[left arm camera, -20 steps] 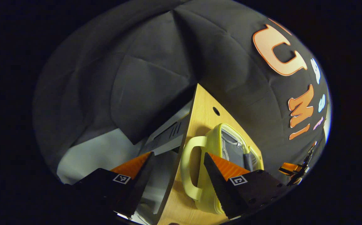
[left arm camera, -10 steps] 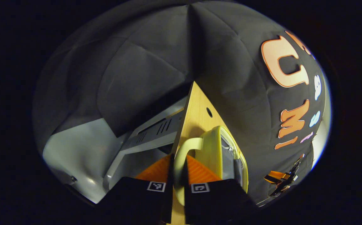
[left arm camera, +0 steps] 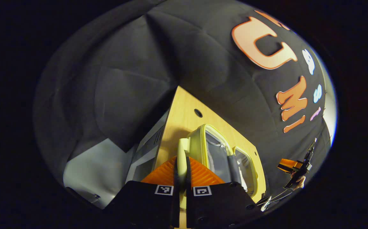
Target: First open the suitcase, pack the skin care products into it, and then close the suitcase.
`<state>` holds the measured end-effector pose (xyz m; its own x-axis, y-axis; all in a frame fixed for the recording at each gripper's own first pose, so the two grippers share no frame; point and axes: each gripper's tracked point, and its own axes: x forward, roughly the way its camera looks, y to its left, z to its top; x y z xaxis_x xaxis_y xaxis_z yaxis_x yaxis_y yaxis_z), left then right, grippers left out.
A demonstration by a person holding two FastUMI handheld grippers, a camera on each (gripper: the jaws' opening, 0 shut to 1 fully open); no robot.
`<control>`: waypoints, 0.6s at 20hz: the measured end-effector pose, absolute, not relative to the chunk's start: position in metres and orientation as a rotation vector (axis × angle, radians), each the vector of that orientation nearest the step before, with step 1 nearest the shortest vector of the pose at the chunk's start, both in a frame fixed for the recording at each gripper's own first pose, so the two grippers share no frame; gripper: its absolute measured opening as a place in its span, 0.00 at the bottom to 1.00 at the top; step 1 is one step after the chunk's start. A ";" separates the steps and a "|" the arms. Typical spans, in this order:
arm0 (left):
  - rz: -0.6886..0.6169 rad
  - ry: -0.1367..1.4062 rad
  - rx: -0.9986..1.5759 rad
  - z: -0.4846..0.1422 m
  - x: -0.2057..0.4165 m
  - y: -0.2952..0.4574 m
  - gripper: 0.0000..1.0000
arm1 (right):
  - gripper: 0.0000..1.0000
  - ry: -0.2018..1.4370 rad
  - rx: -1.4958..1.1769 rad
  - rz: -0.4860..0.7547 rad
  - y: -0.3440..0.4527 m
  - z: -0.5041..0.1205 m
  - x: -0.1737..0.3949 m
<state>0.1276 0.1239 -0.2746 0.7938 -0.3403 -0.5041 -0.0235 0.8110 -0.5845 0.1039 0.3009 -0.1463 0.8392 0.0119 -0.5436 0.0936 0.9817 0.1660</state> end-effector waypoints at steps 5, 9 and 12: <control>-0.240 0.587 -0.505 -0.200 0.128 0.093 0.08 | 0.96 0.503 0.211 -0.047 0.284 -0.118 0.099; -0.281 0.558 -0.422 -0.148 0.132 0.054 0.08 | 0.95 0.414 0.211 -0.043 0.264 -0.079 0.097; -0.289 0.558 -0.346 -0.126 0.135 0.025 0.08 | 0.95 0.366 0.197 -0.045 0.243 -0.054 0.093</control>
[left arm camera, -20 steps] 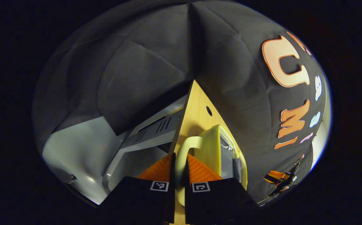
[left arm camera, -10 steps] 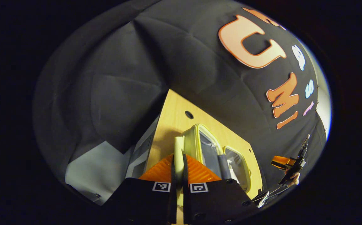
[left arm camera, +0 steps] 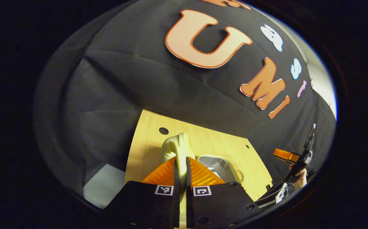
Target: First open the suitcase, pack the skin care products into it, and then close the suitcase.
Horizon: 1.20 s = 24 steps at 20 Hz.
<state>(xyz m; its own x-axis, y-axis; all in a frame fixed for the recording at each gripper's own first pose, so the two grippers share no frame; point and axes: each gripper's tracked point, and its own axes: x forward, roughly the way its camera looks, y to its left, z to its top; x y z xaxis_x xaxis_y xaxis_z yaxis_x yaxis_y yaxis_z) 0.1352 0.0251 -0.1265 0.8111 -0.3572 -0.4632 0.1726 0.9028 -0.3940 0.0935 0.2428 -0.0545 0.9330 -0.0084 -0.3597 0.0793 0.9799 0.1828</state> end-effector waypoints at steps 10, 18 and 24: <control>-0.328 0.541 -0.221 -0.068 0.139 -0.107 0.08 | 0.95 0.258 0.200 -0.034 0.165 -0.004 0.091; -0.146 0.575 0.052 -0.072 0.151 -0.192 0.08 | 0.95 0.244 0.220 0.024 0.098 0.015 0.092; -0.130 0.625 0.162 -0.104 0.162 -0.286 0.08 | 0.95 0.226 0.148 0.013 0.037 0.012 0.083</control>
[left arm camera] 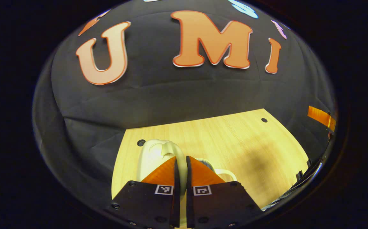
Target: First open the suitcase, pack the skin care products into it, and then close the suitcase.
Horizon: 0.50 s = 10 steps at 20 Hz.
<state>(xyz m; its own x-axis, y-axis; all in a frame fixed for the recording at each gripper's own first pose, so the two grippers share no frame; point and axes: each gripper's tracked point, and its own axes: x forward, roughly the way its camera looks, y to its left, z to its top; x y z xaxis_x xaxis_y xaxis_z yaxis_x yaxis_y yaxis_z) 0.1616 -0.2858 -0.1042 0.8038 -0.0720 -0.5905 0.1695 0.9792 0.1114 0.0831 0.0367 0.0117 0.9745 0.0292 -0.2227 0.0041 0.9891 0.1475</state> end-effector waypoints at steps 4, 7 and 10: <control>-0.147 0.672 0.211 -0.149 0.180 -0.343 0.08 | 0.95 0.216 0.133 -0.010 0.002 0.007 0.077; -0.147 0.719 0.257 -0.201 0.192 -0.374 0.08 | 0.95 0.225 0.136 -0.017 -0.016 0.001 0.072; -0.135 0.775 0.307 -0.246 0.195 -0.399 0.08 | 0.95 0.225 0.120 -0.027 -0.029 -0.003 0.065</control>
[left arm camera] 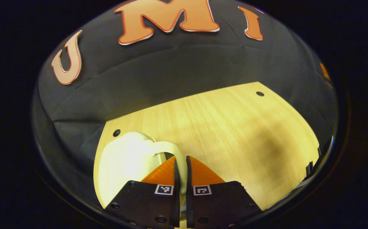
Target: First open the suitcase, pack the skin care products into it, and then close the suitcase.
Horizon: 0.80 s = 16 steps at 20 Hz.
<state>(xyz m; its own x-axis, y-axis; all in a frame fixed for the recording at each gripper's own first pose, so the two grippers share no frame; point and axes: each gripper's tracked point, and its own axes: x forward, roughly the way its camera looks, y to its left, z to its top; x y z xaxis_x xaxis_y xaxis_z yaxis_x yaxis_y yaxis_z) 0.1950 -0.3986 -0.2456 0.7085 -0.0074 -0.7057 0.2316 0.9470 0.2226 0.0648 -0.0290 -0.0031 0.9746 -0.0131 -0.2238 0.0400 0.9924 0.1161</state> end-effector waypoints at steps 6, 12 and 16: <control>-0.073 0.858 0.463 -0.312 0.185 -0.414 0.09 | 0.95 0.234 0.103 -0.049 -0.046 -0.017 0.048; -0.100 0.822 0.447 -0.303 0.179 -0.431 0.33 | 0.95 0.249 0.108 -0.038 -0.045 -0.030 0.039; -0.130 0.734 0.291 -0.273 0.175 -0.438 1.00 | 0.95 0.258 0.112 -0.027 -0.039 -0.038 0.037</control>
<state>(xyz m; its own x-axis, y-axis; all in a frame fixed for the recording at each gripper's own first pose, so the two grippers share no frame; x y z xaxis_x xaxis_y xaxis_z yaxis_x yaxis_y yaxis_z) 0.1754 -0.4383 -0.2728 0.7368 -0.0151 -0.6759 0.2177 0.9518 0.2161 0.0370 -0.0393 -0.0379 0.9664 -0.0126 -0.2566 0.0412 0.9934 0.1066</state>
